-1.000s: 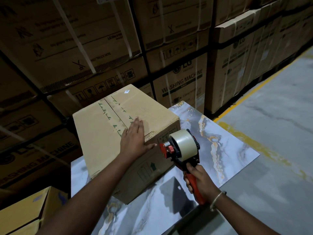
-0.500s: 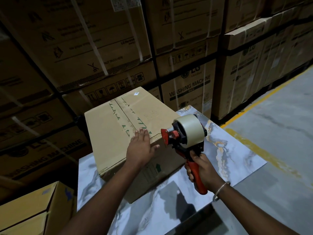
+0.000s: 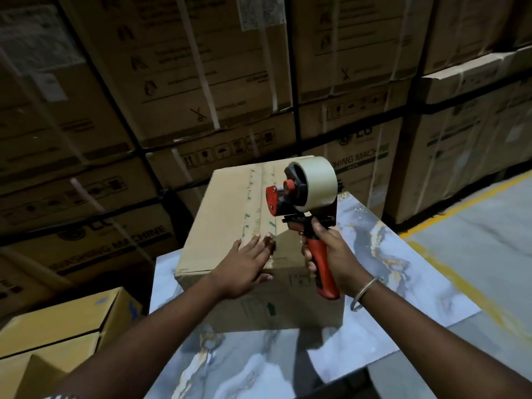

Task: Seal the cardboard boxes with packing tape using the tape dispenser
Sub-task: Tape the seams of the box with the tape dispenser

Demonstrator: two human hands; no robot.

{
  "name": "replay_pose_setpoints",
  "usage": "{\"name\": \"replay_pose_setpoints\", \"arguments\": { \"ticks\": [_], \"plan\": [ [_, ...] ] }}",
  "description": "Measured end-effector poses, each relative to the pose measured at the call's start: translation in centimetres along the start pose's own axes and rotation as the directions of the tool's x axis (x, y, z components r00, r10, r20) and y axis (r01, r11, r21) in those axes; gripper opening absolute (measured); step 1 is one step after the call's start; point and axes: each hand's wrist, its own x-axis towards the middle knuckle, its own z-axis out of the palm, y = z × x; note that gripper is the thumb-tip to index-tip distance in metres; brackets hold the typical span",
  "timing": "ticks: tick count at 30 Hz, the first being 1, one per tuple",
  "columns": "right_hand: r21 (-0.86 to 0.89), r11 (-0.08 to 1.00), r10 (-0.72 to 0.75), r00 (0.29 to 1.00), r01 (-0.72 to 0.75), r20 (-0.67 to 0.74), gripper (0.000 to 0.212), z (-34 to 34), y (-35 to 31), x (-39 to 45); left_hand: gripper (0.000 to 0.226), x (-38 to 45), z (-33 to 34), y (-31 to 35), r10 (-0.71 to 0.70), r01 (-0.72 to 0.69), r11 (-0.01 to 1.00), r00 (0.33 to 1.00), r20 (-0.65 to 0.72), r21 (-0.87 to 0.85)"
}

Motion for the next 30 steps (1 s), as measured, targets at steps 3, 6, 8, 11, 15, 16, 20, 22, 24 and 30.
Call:
{"name": "replay_pose_setpoints", "arguments": {
  "ticks": [3, 6, 8, 11, 15, 16, 20, 22, 24, 30],
  "plan": [
    [0.001, 0.999, 0.044, 0.999, -0.044, 0.030, 0.047, 1.3, -0.4, 1.1, 0.090, -1.8, 0.9, -0.9, 0.036, -0.031, 0.998, 0.994, -0.100, 0.047],
    [0.004, 0.996, 0.092, 0.994, -0.093, 0.054, 0.049, 2.4, -0.1, 2.3, 0.063, -3.7, 3.8, 0.0, -0.062, 0.101, 0.990, 0.935, -0.349, 0.095],
    [0.015, 0.991, 0.134, 0.989, -0.135, 0.066, 0.050, 2.9, 0.2, 2.9, 0.065, -4.5, 5.5, 2.2, -0.249, 0.230, 0.968, 0.847, -0.470, -0.099],
    [0.021, 0.982, 0.186, 0.980, -0.188, 0.075, 0.058, 3.3, 0.8, 3.4, 0.070, -4.5, 6.9, 5.7, -0.537, 0.362, 0.834, 0.704, -0.464, -0.417],
    [0.047, 0.975, 0.213, 0.974, -0.217, 0.079, 0.063, 3.2, 0.9, 3.5, 0.084, -2.8, 7.1, 10.2, -0.896, 0.247, 0.317, 0.393, -0.205, -0.916],
    [0.061, 0.974, 0.213, 0.974, -0.218, 0.077, 0.061, 3.1, 1.0, 3.5, 0.092, -2.2, 6.8, 11.1, -0.951, 0.161, 0.128, 0.299, -0.075, -0.979],
    [0.084, 0.976, 0.198, 0.979, -0.202, 0.054, 0.056, 2.9, 1.2, 3.4, 0.082, 0.5, 4.7, 13.0, -0.892, -0.175, -0.420, 0.261, 0.369, -0.890],
    [0.114, 0.978, 0.171, 0.984, -0.176, 0.051, 0.053, 2.9, 1.3, 3.2, 0.083, 1.5, 3.7, 12.8, -0.857, -0.295, -0.508, 0.262, 0.443, -0.809],
    [0.136, 0.978, 0.153, 0.987, -0.158, 0.048, 0.051, 2.9, 1.3, 3.0, 0.093, 2.3, 3.0, 12.4, -0.844, -0.325, -0.535, 0.241, 0.479, -0.780],
    [0.149, 0.978, 0.142, 0.988, -0.149, 0.051, 0.049, 3.2, 1.5, 2.7, 0.111, 3.4, 1.5, 12.5, -0.851, -0.134, -0.524, 0.128, 0.510, -0.841]
  ]
}}
